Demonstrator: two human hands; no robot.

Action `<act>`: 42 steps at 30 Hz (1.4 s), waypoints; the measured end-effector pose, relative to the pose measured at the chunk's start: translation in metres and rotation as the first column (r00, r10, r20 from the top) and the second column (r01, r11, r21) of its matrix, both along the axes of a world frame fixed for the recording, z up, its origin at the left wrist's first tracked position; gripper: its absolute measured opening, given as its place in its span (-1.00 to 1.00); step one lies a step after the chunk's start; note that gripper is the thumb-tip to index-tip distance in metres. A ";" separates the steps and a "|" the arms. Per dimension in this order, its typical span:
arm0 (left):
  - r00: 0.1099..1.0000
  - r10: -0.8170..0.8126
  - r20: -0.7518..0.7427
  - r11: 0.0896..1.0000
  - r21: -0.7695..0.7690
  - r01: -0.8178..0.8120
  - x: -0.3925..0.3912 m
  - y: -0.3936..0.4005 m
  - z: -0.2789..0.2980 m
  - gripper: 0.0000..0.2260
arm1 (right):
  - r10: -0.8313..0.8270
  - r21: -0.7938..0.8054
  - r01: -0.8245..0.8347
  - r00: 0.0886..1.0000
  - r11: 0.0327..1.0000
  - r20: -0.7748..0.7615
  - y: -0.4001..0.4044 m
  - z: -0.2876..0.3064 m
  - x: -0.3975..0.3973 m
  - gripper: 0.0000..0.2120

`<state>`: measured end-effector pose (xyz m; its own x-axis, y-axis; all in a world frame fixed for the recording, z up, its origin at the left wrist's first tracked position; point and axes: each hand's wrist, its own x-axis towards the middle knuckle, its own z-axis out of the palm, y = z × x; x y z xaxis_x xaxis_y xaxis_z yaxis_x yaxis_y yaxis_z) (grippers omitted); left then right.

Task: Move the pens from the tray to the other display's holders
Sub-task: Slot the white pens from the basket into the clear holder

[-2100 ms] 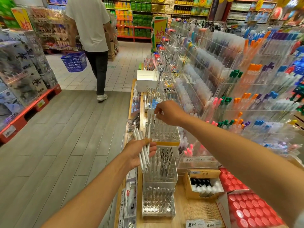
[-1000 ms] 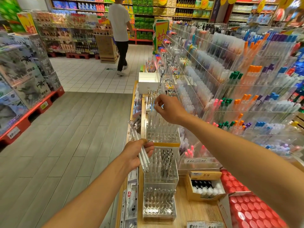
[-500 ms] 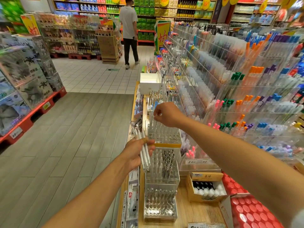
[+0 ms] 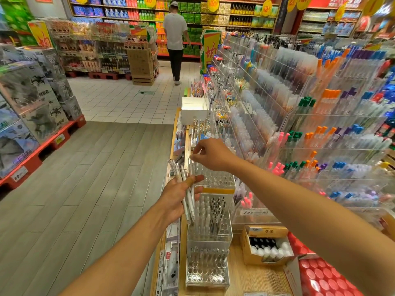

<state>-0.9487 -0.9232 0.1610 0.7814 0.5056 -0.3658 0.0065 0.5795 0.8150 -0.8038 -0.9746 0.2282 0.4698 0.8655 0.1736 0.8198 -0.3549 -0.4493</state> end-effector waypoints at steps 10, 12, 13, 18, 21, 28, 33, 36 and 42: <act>0.998 -0.019 0.053 1.000 0.016 0.018 -0.001 0.000 0.003 -0.67 | -0.002 -0.025 -0.010 0.888 1.000 -0.460 -0.005 -0.004 -0.006 -0.78; 0.998 -0.025 0.051 0.999 0.023 0.023 -0.001 0.001 0.003 -0.67 | 0.003 -0.035 -0.024 0.864 0.999 -0.503 -0.007 -0.002 -0.004 -0.75; 0.998 -0.027 0.054 0.999 0.021 0.025 -0.001 0.001 0.003 -0.67 | 0.011 -0.037 -0.035 0.855 0.999 -0.519 -0.007 -0.001 -0.003 -0.76; 0.998 -0.021 0.056 1.000 -0.019 0.022 -0.002 0.003 0.003 -0.65 | -0.013 0.041 0.050 0.782 0.998 -0.623 -0.007 0.007 0.006 -0.83; 0.997 -0.042 0.060 0.999 -0.031 0.044 -0.004 0.006 0.002 -0.75 | 0.061 0.057 -0.027 0.673 0.998 -0.737 -0.008 0.010 0.012 -0.87; 0.997 -0.030 0.073 0.991 -0.125 0.039 -0.004 0.013 -0.001 -0.80 | 0.229 0.194 -0.126 0.652 0.973 -0.723 -0.009 0.012 0.015 -0.91; 0.999 -0.039 -0.016 0.977 -0.212 0.034 -0.004 0.013 -0.008 -0.88 | 0.073 0.288 0.026 0.942 0.957 -0.329 -0.002 0.021 0.017 -0.85; 0.998 -0.041 -0.052 0.976 -0.215 0.029 -0.006 0.014 -0.012 -0.87 | 0.013 0.321 0.020 0.995 0.947 -0.101 0.000 0.018 0.020 -0.87; 0.998 -0.028 -0.058 0.984 -0.175 0.017 -0.005 0.015 -0.011 -0.88 | -0.030 0.221 0.021 0.999 0.975 0.039 0.007 -0.008 0.023 -0.87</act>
